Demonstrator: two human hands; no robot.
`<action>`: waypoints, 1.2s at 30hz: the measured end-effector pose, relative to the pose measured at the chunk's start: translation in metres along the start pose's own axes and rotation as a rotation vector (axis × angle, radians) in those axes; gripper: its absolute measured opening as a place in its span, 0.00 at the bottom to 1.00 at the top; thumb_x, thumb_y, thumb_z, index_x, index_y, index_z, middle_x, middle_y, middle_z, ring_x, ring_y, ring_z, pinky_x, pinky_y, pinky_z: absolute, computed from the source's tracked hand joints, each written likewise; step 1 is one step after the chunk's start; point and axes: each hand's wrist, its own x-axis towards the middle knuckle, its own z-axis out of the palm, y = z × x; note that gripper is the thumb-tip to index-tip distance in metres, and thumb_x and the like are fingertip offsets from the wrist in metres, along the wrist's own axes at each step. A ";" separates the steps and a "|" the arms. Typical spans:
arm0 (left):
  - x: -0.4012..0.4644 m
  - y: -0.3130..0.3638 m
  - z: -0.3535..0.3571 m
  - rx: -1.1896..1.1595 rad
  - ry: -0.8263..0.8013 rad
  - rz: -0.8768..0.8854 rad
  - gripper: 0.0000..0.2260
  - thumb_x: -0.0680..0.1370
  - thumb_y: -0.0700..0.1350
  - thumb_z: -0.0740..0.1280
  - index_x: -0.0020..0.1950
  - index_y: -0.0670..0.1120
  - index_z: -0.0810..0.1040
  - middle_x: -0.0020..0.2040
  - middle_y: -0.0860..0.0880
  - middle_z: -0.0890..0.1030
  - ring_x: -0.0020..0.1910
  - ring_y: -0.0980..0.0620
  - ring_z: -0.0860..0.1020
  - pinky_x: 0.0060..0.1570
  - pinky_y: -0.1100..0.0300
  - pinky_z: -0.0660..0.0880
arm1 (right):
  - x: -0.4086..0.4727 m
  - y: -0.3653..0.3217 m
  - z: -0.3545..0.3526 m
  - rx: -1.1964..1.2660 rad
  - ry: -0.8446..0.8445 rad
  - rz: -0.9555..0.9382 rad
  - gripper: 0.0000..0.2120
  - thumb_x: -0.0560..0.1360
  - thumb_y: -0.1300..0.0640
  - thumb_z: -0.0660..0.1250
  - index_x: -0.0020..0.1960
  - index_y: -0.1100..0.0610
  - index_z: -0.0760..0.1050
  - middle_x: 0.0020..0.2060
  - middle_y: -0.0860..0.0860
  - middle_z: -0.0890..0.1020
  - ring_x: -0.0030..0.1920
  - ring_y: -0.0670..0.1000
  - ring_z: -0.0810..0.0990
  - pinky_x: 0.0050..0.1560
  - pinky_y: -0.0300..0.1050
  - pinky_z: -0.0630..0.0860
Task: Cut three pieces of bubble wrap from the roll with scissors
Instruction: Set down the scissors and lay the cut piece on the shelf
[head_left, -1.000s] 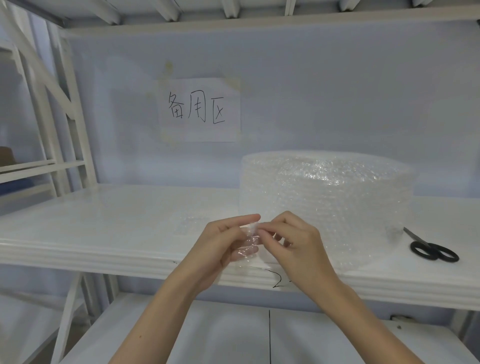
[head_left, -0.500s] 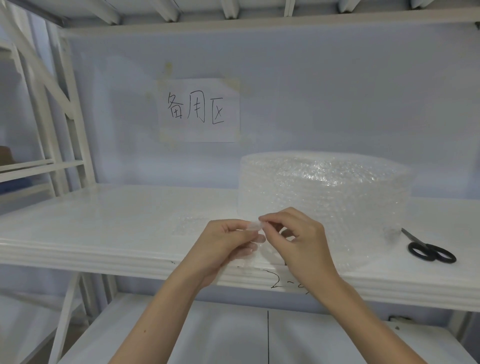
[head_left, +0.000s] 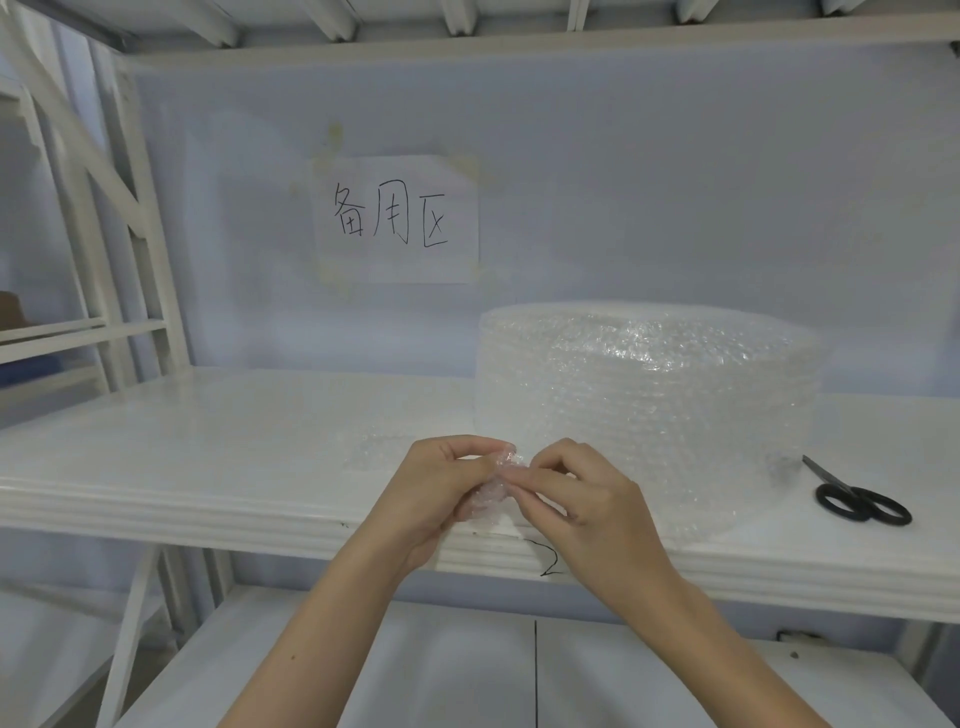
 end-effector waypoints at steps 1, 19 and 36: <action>0.000 0.000 0.000 -0.008 -0.011 0.000 0.06 0.77 0.36 0.69 0.52 0.37 0.83 0.27 0.50 0.82 0.23 0.58 0.78 0.24 0.69 0.70 | 0.000 0.000 0.000 -0.033 0.001 -0.020 0.08 0.75 0.51 0.66 0.50 0.47 0.83 0.39 0.44 0.78 0.38 0.45 0.76 0.29 0.44 0.75; 0.000 0.000 -0.007 -0.085 -0.043 -0.036 0.10 0.76 0.44 0.71 0.54 0.41 0.84 0.50 0.41 0.86 0.38 0.51 0.81 0.34 0.66 0.78 | -0.003 0.007 0.003 -0.156 -0.044 -0.054 0.09 0.76 0.50 0.64 0.52 0.46 0.83 0.40 0.43 0.79 0.39 0.45 0.75 0.27 0.43 0.73; -0.022 0.008 -0.044 -0.011 -0.004 0.085 0.15 0.76 0.38 0.71 0.62 0.49 0.79 0.46 0.42 0.87 0.48 0.49 0.86 0.45 0.59 0.76 | 0.047 -0.031 0.020 0.576 -0.174 0.624 0.04 0.74 0.57 0.70 0.43 0.56 0.83 0.40 0.51 0.84 0.36 0.48 0.82 0.31 0.42 0.80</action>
